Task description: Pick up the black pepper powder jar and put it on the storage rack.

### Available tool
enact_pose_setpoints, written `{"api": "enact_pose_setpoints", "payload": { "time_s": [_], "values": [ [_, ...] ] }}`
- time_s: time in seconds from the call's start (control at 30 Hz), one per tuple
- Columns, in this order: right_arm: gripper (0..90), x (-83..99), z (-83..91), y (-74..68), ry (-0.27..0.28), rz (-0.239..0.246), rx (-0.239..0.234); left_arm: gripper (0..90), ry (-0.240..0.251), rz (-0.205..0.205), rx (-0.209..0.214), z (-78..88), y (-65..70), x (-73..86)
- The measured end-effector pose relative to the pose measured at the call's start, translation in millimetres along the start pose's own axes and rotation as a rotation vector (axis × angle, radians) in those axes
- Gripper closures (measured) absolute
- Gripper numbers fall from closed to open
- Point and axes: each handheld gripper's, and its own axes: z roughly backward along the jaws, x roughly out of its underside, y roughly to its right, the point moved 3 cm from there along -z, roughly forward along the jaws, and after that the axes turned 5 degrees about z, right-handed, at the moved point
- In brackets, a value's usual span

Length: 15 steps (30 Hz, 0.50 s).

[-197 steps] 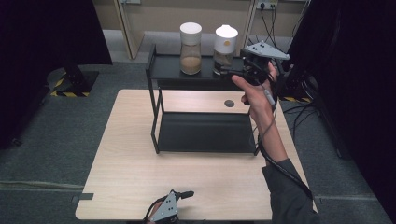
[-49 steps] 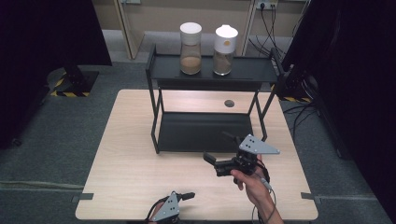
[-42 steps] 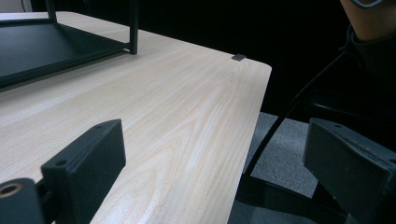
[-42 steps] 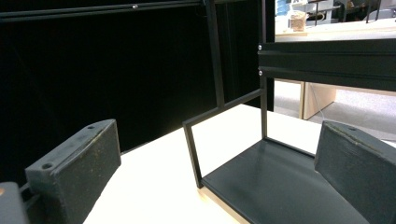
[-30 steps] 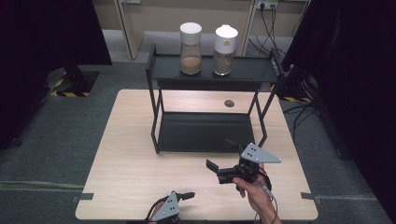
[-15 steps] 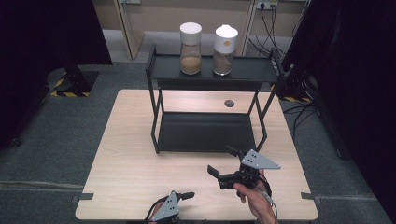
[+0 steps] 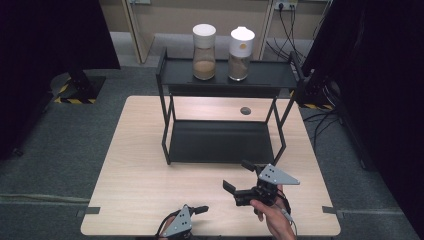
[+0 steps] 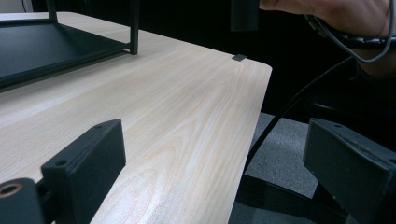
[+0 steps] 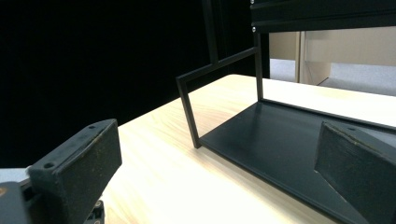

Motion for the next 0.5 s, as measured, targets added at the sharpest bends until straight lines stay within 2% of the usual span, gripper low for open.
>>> {"api": "enact_pose_setpoints", "payload": {
  "time_s": [0.27, 0.5],
  "values": [
    [1.1, 8.0, 3.9, -4.6, -0.013, 0.006, 0.007, 5.2, 0.002, 0.0, -0.002, 0.1, -0.7, -0.3],
    [1.2, 15.2, 9.7, -7.0, 0.005, 0.011, 0.002, 5.2, 0.005, -0.002, -0.007, -0.5, -1.6, -0.5]
  ]
}}
